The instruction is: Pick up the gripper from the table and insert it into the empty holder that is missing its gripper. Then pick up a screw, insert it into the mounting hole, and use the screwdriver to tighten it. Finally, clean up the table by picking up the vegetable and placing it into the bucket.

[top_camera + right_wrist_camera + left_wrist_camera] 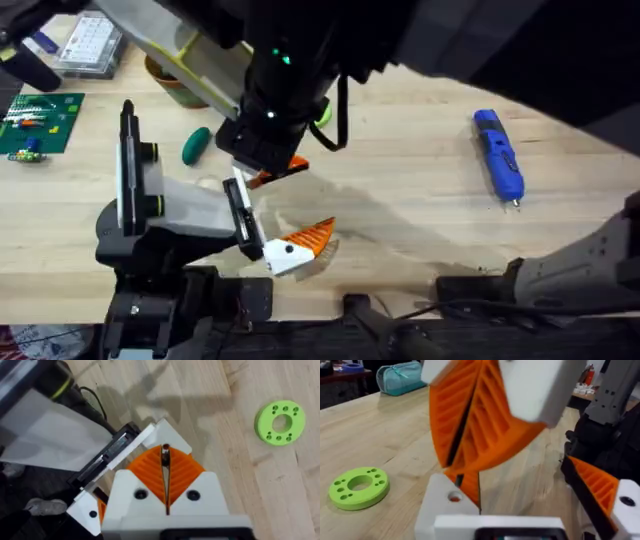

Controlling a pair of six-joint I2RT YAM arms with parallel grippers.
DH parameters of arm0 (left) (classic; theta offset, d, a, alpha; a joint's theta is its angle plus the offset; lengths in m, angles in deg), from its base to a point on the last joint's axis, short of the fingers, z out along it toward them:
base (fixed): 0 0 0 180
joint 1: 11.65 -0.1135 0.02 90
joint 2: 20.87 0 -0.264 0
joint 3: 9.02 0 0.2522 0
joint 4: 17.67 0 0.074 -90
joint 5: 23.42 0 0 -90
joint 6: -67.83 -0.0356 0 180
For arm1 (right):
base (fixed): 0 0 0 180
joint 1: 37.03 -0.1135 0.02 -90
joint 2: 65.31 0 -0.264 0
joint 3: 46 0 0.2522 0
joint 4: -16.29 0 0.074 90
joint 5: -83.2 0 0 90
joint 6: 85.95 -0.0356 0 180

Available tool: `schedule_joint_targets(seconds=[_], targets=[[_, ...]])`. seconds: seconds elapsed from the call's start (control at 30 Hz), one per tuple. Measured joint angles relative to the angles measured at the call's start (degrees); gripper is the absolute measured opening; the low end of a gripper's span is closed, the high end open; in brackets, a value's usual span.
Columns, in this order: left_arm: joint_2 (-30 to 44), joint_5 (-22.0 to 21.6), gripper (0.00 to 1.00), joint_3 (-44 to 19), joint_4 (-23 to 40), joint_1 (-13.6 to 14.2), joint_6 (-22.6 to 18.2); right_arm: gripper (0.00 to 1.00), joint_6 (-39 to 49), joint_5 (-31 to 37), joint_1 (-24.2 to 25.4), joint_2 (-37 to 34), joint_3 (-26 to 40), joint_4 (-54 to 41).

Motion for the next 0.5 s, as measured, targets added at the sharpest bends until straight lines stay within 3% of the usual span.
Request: schedule_joint_targets(seconds=[0.5], targets=[[0.0, 0.0, 0.985, 0.0, 0.0, 0.0, 0.0, 0.009, 0.0, 0.0, 0.0, -0.6, 0.0, 0.6]])
